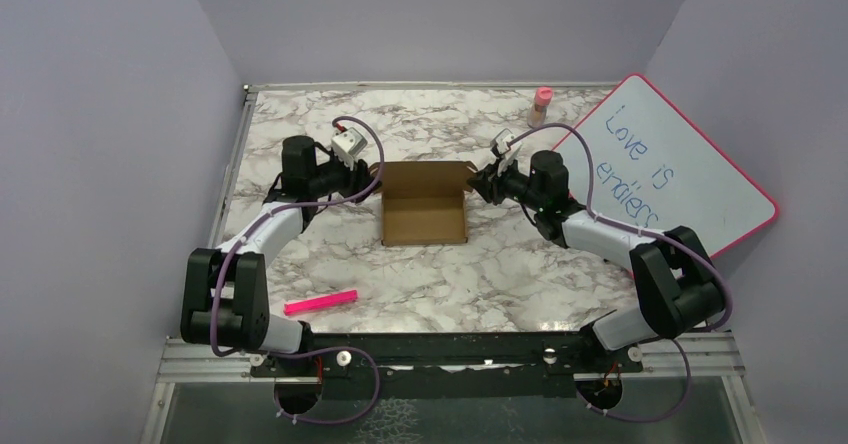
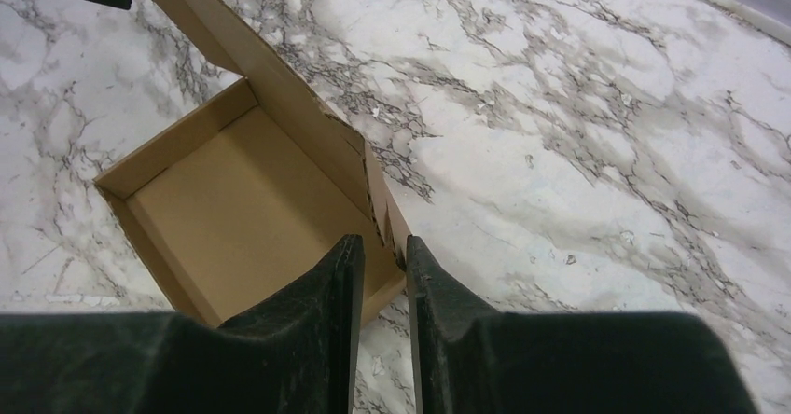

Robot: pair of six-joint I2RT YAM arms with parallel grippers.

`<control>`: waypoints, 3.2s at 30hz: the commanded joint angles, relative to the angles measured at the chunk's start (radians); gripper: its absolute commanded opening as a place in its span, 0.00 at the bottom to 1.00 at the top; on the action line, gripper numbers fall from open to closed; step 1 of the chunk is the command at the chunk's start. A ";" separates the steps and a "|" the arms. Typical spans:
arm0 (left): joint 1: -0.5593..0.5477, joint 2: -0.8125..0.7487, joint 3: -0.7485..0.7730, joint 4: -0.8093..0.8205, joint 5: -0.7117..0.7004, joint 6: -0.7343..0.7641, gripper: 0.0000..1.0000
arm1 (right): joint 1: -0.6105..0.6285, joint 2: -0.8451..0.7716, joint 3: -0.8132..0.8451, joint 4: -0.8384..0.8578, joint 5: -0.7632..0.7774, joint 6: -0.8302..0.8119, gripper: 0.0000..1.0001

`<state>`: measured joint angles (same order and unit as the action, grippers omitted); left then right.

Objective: Fold the paper box

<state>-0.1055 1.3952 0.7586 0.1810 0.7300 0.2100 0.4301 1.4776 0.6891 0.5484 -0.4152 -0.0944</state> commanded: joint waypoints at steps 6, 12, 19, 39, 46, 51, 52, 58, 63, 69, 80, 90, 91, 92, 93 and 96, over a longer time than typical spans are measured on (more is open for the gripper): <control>0.010 0.023 0.040 0.058 0.106 -0.059 0.21 | -0.005 0.015 0.043 0.009 -0.067 -0.017 0.10; 0.003 -0.019 0.002 0.107 0.042 -0.142 0.09 | -0.004 0.016 0.035 0.029 -0.018 0.036 0.03; -0.066 -0.062 -0.019 0.110 -0.212 -0.266 0.08 | 0.054 0.020 0.024 0.067 0.192 0.144 0.01; -0.399 0.044 -0.053 0.347 -1.070 -0.625 0.17 | 0.209 0.114 0.026 0.293 0.665 0.276 0.02; -0.469 0.070 -0.059 0.366 -1.199 -0.742 0.21 | 0.261 0.162 0.022 0.307 0.775 0.315 0.03; -0.492 0.067 -0.073 0.376 -1.213 -0.767 0.24 | 0.270 0.166 0.013 0.315 0.807 0.335 0.05; -0.495 0.062 -0.077 0.377 -1.214 -0.778 0.25 | 0.272 0.166 0.013 0.312 0.809 0.339 0.05; -0.514 0.046 -0.106 0.390 -1.206 -0.839 0.27 | 0.306 0.167 0.007 0.294 0.832 0.365 0.06; -0.534 0.061 -0.123 0.403 -1.214 -0.875 0.29 | 0.328 0.171 0.004 0.251 0.869 0.413 0.06; -0.557 0.075 -0.132 0.405 -1.229 -0.898 0.30 | 0.346 0.173 -0.011 0.217 0.921 0.475 0.07; -0.599 0.083 -0.170 0.404 -1.238 -0.953 0.32 | 0.368 0.157 -0.045 0.160 0.948 0.532 0.08; -0.619 0.049 -0.231 0.404 -1.251 -0.977 0.35 | 0.378 0.145 -0.083 0.138 0.936 0.575 0.08; -0.621 0.046 -0.239 0.403 -1.254 -0.984 0.35 | 0.378 0.146 -0.088 0.138 0.935 0.577 0.08; -0.621 0.044 -0.248 0.403 -1.259 -0.999 0.35 | 0.378 0.148 -0.092 0.139 0.935 0.582 0.08; -0.622 0.042 -0.255 0.405 -1.261 -1.014 0.35 | 0.377 0.148 -0.094 0.141 0.933 0.586 0.08; -0.624 0.042 -0.244 0.406 -1.258 -1.025 0.35 | 0.380 0.154 -0.086 0.140 0.925 0.587 0.08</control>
<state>-0.7158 1.4578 0.5148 0.5873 -0.5713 -0.7639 0.7914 1.6119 0.6136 0.7532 0.5686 0.4496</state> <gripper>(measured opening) 0.352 0.083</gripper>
